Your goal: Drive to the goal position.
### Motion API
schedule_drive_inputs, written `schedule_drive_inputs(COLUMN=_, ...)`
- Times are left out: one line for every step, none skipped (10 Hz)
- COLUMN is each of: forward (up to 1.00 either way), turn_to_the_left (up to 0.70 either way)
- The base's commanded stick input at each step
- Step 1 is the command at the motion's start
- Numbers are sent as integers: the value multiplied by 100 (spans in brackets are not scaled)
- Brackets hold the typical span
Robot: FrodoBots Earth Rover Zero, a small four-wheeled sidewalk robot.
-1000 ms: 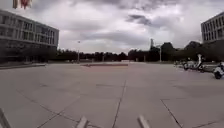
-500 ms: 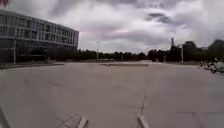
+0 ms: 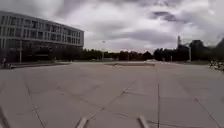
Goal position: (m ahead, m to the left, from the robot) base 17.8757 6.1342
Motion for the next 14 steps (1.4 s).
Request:
schedule_drive_inputs(forward=70, turn_to_the_left=1)
schedule_drive_inputs(forward=70, turn_to_the_left=1)
schedule_drive_inputs(forward=70, turn_to_the_left=1)
schedule_drive_inputs(forward=70, turn_to_the_left=1)
schedule_drive_inputs(forward=70, turn_to_the_left=1)
schedule_drive_inputs(forward=70, turn_to_the_left=25)
schedule_drive_inputs(forward=70, turn_to_the_left=36)
schedule_drive_inputs(forward=70, turn_to_the_left=36)
schedule_drive_inputs(forward=70, turn_to_the_left=36)
schedule_drive_inputs(forward=70, turn_to_the_left=36)
schedule_drive_inputs(forward=70, turn_to_the_left=36)
schedule_drive_inputs(forward=70, turn_to_the_left=23)
schedule_drive_inputs(forward=70, turn_to_the_left=1)
schedule_drive_inputs(forward=70, turn_to_the_left=1)
